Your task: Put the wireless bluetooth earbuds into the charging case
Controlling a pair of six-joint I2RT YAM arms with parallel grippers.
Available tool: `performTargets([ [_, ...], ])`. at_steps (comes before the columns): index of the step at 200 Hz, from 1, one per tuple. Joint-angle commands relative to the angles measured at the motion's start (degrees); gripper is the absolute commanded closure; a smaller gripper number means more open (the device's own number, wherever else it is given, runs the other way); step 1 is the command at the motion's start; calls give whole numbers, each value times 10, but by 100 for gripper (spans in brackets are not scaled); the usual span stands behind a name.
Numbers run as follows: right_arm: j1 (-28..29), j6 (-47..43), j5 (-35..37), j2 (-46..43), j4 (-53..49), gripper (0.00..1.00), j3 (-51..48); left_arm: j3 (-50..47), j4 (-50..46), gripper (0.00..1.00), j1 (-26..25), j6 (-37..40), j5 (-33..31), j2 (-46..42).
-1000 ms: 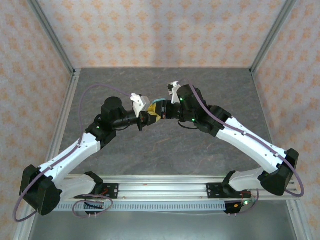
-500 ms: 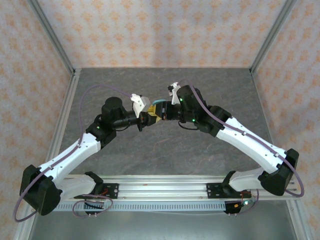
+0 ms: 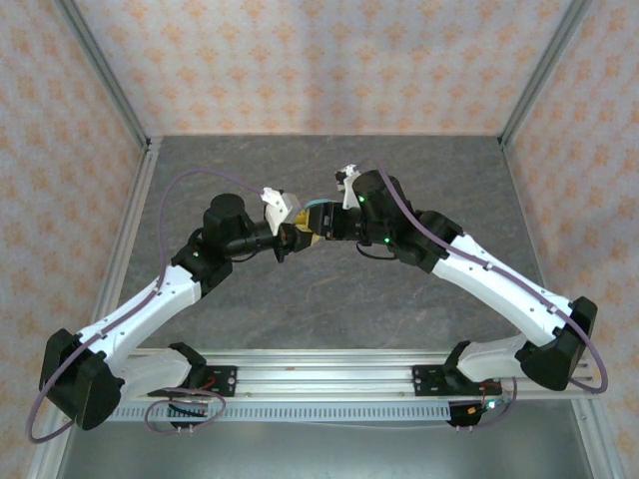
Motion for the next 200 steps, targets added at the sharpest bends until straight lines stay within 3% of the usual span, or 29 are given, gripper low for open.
performTargets([
  [1, 3, 0, 12, -1, -43, 71, 15, 16, 25, 92, -4, 7, -9, -8],
  [68, 3, -5, 39, -17, -62, 65, 26, 18, 25, 92, -4, 7, -7, -5],
  [150, 3, -8, 25, -7, -66, 64, 43, 19, 19, 92, -4, 8, -6, -6],
  [200, -8, -45, 72, -34, -110, 64, 78, 23, 5, 92, -4, 15, -10, -4],
])
